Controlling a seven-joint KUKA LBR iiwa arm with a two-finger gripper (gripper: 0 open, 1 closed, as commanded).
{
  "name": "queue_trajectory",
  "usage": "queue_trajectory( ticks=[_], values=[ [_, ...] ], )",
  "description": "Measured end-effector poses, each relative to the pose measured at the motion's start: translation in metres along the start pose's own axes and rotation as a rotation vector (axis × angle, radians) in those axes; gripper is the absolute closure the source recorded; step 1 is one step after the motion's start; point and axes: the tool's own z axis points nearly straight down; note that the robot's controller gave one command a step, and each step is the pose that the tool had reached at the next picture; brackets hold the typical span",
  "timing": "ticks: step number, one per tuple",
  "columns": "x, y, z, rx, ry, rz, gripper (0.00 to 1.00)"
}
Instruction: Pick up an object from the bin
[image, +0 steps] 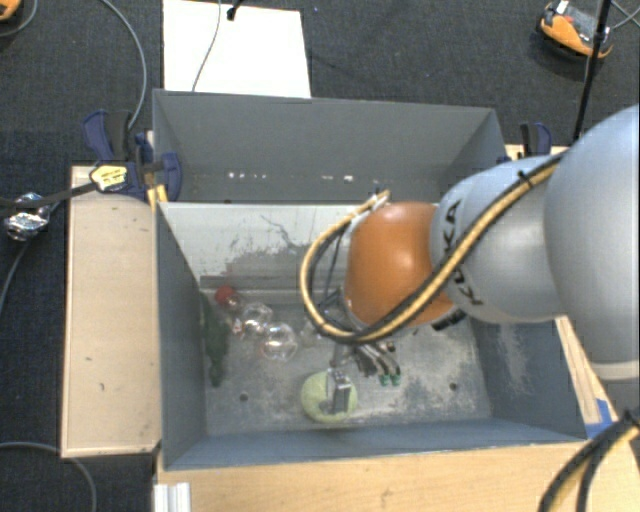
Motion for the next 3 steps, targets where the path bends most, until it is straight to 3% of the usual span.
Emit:
queue_trajectory(
  ticks=[1,3],
  values=[
    [0.0262,-0.0235,0.027,0.005,-0.007,-0.086,1.0],
    [0.0261,-0.0236,0.0268,0.005,-0.007,-0.078,1.0]
  ],
)
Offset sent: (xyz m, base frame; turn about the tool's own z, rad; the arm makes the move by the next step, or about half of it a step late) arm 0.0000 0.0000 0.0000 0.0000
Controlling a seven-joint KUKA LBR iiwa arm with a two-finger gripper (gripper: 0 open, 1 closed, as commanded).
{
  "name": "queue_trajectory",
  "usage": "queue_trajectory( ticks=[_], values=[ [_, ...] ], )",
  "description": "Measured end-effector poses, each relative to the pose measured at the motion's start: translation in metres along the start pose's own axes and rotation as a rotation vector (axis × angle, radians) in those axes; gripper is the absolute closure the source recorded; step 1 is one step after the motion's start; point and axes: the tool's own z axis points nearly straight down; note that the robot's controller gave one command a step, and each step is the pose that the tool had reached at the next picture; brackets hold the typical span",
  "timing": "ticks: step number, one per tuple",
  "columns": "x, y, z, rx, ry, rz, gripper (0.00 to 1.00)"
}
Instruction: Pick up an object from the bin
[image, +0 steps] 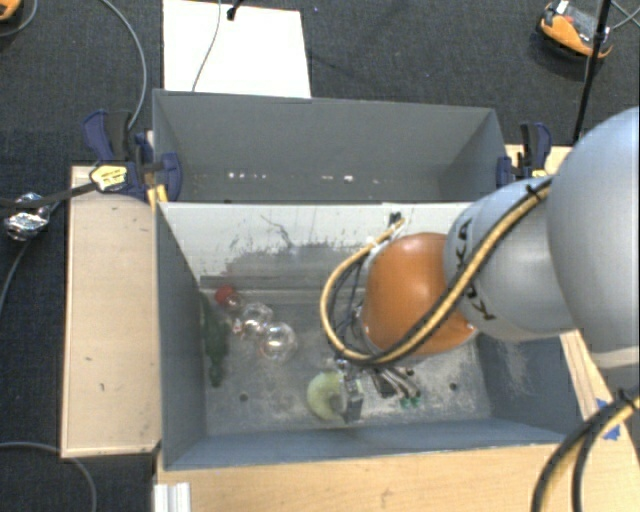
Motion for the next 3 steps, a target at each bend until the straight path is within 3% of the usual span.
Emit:
queue_trajectory(
  ticks=[2,3],
  values=[
    [0.0,0.0,0.0,0.0,0.0,0.004,1.0],
    [-0.008,0.002,-0.117,0.0,-0.002,-0.044,1.0]
  ],
)
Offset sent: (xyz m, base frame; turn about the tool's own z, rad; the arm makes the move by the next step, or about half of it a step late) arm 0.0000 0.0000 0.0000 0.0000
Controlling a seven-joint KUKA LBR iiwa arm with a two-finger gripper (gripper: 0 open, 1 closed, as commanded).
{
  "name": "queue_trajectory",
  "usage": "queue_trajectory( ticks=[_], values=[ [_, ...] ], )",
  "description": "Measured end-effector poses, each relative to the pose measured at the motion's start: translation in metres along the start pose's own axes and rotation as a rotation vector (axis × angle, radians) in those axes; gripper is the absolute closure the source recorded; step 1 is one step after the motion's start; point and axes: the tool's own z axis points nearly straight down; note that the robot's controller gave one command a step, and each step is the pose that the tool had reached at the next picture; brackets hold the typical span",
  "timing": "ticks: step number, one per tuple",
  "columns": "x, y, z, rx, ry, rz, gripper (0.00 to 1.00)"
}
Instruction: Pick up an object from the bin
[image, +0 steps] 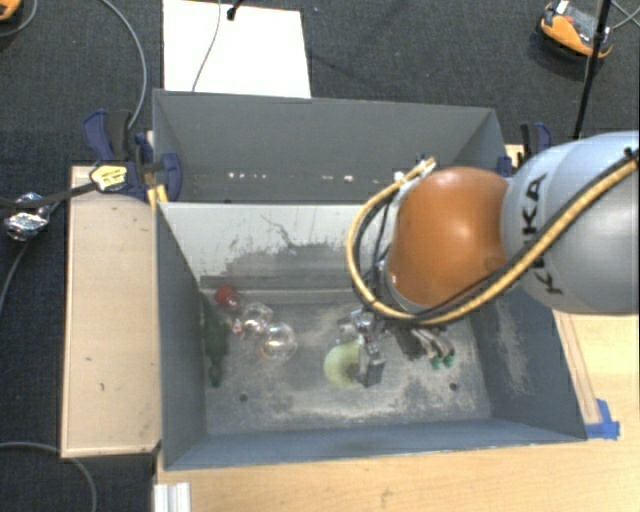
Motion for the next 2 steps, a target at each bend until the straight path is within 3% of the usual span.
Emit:
queue_trajectory(
  ticks=[1,2],
  values=[
    [0.0,0.0,0.0,0.0,0.0,0.001,1.0],
    [-0.004,0.0,-0.112,0.0,-0.004,-0.018,1.0]
  ],
)
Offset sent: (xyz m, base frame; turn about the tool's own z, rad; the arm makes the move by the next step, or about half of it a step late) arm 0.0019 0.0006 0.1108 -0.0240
